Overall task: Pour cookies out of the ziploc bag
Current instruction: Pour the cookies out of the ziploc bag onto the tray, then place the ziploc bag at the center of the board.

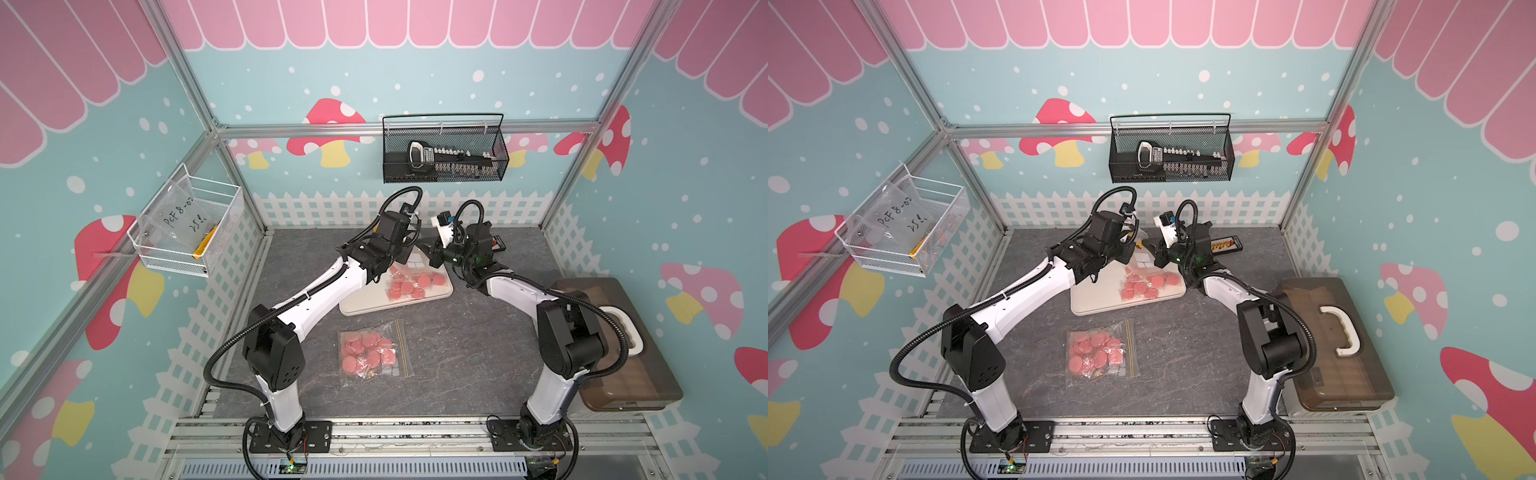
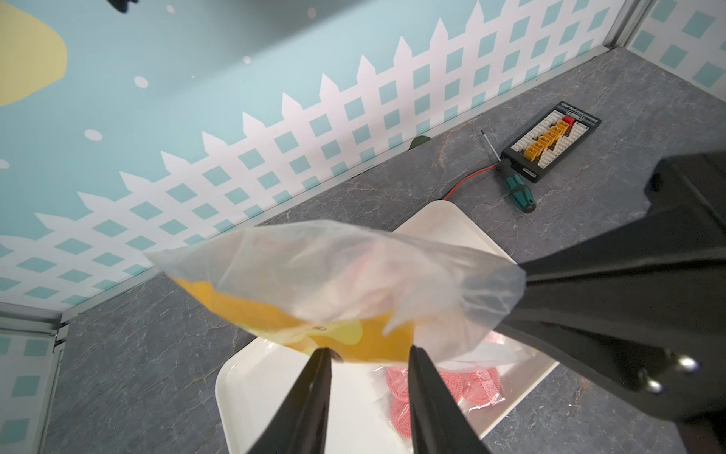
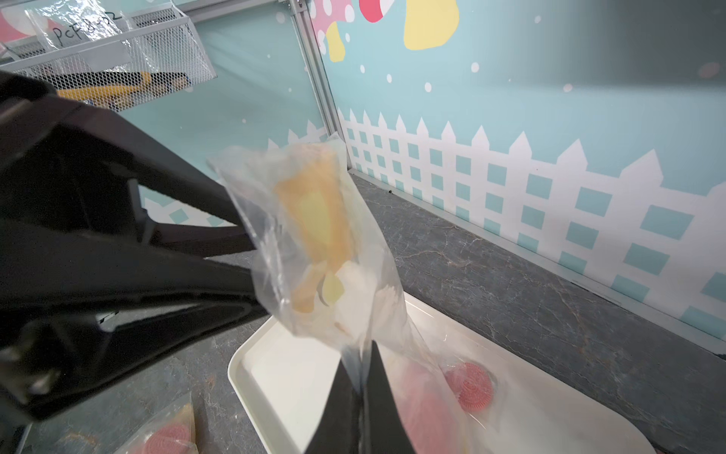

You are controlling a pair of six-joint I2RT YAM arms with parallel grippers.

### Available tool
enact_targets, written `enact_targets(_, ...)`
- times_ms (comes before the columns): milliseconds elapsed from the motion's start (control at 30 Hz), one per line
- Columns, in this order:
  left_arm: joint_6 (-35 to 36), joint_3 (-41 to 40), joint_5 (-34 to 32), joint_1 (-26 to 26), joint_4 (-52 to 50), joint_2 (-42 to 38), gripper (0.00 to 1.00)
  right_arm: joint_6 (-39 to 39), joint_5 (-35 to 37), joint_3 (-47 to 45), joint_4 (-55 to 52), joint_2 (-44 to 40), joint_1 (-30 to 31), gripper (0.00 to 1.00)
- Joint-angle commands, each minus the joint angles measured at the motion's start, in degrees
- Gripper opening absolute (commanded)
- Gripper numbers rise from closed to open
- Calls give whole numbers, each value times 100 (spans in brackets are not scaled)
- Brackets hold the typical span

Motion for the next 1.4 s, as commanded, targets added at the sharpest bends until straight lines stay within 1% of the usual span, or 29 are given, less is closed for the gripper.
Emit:
enact_targets(0,-98,44,-127,76,-131,-362,45,153,-62,12,286,101,40,0)
enact_targets(100,-158,-55,-179,88,-107,-522,57,106,177,-117,244,-49,38,0)
enact_targets(233,-230,-276,-162,96,10,-742,70,-44,410,-259,18,-305,40,0)
enact_targets(400,-369,-471,-214,113,2,-950,88,-290,887,-521,-480,-791,36,0)
enact_targets(467,-434,-570,-189,129,-3,-1042,99,-414,1106,-708,-637,-1077,40,0)
enact_targets(700,-808,-959,177,264,-1,-1353,99,-586,2057,-1342,-1497,-2160,40,1)
enact_targets(933,-990,-1282,340,296,-34,-1662,99,-690,3084,-1835,-2849,-3245,40,1)
enact_targets(1033,-1242,-1469,661,348,10,-1747,99,-664,3495,-1959,-3397,-3724,40,1)
enact_targets(1100,-1465,-1555,1024,425,-3,-1757,99,-632,3696,-2092,-3632,-4026,38,1)
enact_targets(1200,-1605,-1651,1194,436,-61,-1781,99,-530,3926,-2141,-4011,-4249,39,2)
enact_targets(1367,-1698,-1855,1158,436,-24,-1956,99,-296,4461,-2307,-4433,-4284,49,1)
